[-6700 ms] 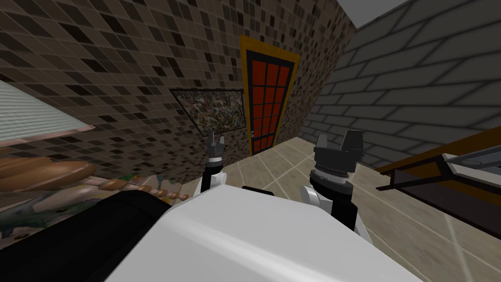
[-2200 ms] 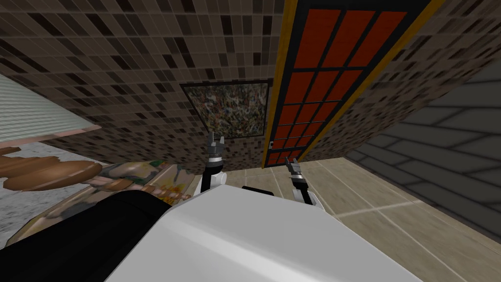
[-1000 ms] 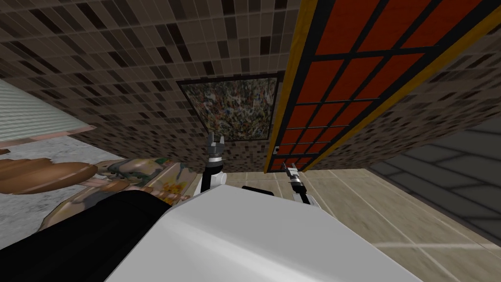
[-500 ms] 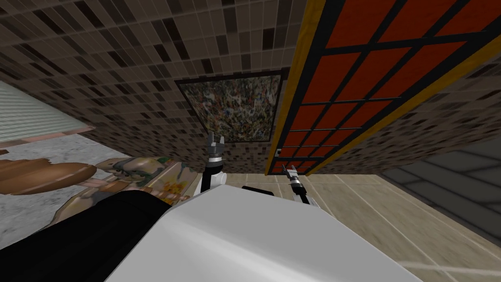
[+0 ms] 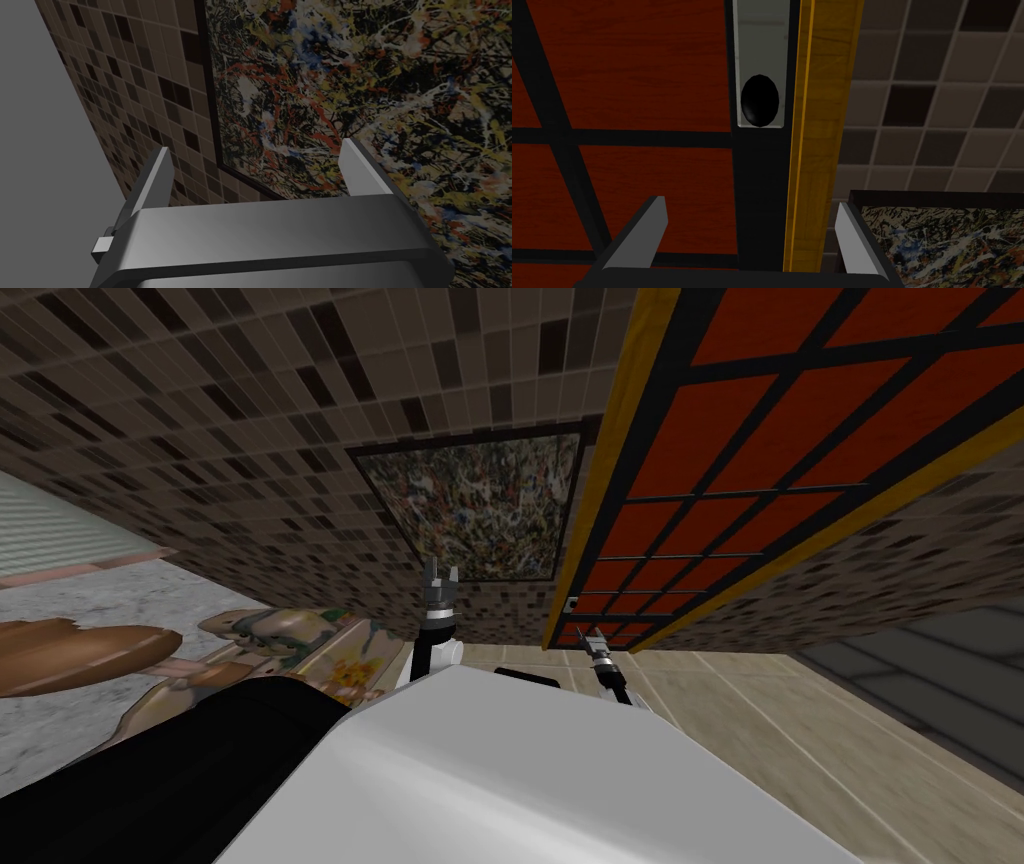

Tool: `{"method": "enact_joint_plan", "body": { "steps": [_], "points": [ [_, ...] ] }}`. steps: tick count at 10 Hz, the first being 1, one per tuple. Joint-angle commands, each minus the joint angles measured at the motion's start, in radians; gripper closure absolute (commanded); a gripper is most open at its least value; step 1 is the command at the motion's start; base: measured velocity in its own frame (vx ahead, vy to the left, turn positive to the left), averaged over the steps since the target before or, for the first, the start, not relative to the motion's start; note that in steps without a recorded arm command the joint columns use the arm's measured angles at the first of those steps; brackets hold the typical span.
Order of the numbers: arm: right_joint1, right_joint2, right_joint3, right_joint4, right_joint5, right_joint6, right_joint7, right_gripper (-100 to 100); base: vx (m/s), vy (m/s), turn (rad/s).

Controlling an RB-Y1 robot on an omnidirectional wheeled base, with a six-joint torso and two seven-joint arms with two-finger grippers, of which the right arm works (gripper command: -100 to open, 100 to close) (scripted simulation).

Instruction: Pull the door open

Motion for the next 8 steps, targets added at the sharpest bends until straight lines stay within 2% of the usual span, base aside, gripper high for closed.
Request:
{"method": "enact_joint_plan", "body": {
  "steps": [1, 2, 3, 8],
  "points": [
    [-0.007, -0.002, -0.003, 0.029, 0.006, -0.007, 0.019, -100, 0.062, -0.009, 0.047],
    [-0.013, -0.003, -0.005, 0.050, 0.009, -0.011, 0.033, -100, 0.083, -0.013, 0.066],
    [-0.012, -0.003, -0.004, 0.043, 0.006, -0.012, 0.024, -100, 0.037, -0.007, 0.015],
    [0.030, -0.028, -0.109, 0.067, 0.014, -0.049, 0.004, -100, 0.044, -0.023, 0.280]
  ]
}}
